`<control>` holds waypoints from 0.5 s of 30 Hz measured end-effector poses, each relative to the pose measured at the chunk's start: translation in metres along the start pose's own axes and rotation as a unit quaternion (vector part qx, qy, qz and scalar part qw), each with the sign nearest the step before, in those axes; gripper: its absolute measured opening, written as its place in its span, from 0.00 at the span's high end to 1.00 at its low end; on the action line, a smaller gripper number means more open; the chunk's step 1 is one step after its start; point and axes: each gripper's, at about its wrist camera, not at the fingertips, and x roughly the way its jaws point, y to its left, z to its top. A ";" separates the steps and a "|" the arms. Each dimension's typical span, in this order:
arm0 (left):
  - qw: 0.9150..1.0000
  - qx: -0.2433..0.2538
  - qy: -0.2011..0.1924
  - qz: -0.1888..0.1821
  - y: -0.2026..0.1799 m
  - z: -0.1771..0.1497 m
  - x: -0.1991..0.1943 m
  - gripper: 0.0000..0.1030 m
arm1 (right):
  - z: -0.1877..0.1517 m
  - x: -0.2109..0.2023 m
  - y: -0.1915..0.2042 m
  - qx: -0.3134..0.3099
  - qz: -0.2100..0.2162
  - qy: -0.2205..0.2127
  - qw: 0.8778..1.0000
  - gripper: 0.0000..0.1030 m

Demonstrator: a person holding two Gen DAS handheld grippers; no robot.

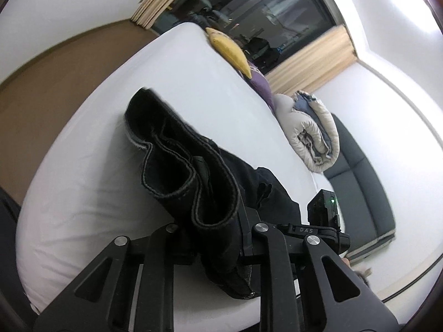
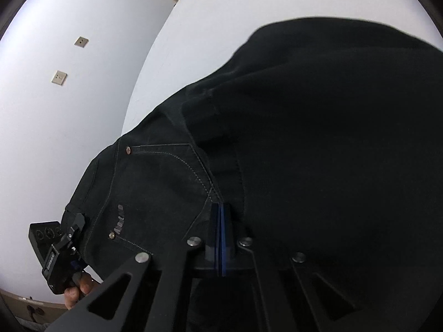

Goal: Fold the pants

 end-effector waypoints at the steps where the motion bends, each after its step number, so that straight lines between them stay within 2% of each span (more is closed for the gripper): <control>1: 1.000 0.010 -0.001 0.000 -0.007 0.002 0.001 0.82 | -0.002 0.001 0.000 -0.001 -0.002 -0.002 1.000 1.00; 6: 0.997 0.077 -0.007 0.002 -0.057 0.014 0.010 0.82 | -0.011 0.005 -0.003 -0.012 -0.012 -0.023 1.000 1.00; 10: 0.988 0.155 0.012 -0.004 -0.119 0.021 0.033 0.82 | -0.014 -0.009 -0.008 -0.008 0.012 -0.026 1.000 0.98; 11: 0.984 0.179 0.019 -0.005 -0.135 0.018 0.039 0.82 | -0.014 -0.025 -0.012 0.003 0.036 -0.037 0.999 0.85; 12: 0.978 0.209 0.027 -0.006 -0.154 0.014 0.049 0.82 | -0.015 -0.036 -0.015 0.010 0.054 -0.051 0.997 0.66; 13: 0.969 0.243 0.043 -0.005 -0.174 0.006 0.063 0.82 | -0.017 -0.055 -0.021 0.019 0.087 -0.075 0.993 0.56; 14: 0.960 0.274 0.061 -0.005 -0.193 -0.004 0.078 0.82 | -0.018 -0.077 -0.031 0.030 0.120 -0.099 0.987 0.41; 15: 0.954 0.291 0.071 -0.006 -0.205 -0.013 0.090 0.82 | -0.019 -0.093 -0.039 0.038 0.139 -0.115 0.983 0.32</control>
